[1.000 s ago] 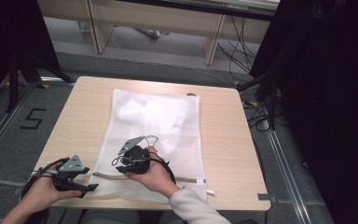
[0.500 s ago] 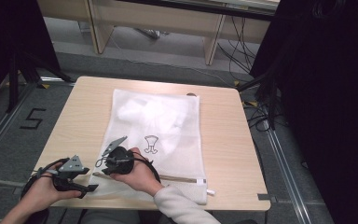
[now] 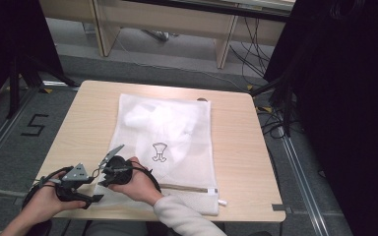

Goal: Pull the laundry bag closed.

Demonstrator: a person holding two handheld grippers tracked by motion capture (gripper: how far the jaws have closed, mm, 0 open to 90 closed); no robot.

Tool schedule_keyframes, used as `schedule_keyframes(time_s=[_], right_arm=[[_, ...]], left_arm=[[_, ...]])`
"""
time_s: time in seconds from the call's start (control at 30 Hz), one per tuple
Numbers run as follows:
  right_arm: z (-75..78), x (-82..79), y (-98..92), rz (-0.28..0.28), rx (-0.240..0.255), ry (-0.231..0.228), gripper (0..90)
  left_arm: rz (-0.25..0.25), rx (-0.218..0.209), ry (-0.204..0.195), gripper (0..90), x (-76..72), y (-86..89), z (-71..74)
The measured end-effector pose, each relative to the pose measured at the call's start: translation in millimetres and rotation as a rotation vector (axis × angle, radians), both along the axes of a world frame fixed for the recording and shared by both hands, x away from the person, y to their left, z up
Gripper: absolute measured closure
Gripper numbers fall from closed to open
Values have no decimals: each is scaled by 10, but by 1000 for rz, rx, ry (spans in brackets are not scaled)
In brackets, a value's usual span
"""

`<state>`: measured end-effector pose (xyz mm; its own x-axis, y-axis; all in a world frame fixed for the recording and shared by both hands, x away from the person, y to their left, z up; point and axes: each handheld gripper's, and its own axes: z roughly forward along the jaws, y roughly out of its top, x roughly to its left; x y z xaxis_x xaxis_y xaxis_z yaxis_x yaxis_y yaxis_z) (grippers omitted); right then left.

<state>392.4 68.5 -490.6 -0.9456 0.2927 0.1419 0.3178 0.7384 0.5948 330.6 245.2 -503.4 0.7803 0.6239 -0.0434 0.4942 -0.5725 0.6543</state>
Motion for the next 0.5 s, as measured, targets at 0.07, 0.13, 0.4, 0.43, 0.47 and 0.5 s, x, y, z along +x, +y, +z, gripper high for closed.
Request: schedule_keyframes(time_s=[0.07, 0.13, 0.4, 0.43, 0.47, 0.5], right_arm=[[-5, -9, 28, -1, 0, 14, 745], [-20, -5, 45, 8, -5, 8, 752], [-64, 4, 107, 7, -26, 19, 814], [-64, 2, 111, 3, -25, 20, 816], [-56, -9, 113, -9, -27, 30, 817], [-51, 1, 109, 5, -23, 16, 817]], left_arm=[[0, 1, 1, 261, 1, 1, 0], [1, 1, 1, 261, 1, 2, 0], [21, -5, 12, 262, -1, -3, -11], [22, -5, 12, 262, -1, -4, -11], [22, -6, 12, 262, -1, -4, -11], [24, -7, 13, 262, 0, -4, -11]])
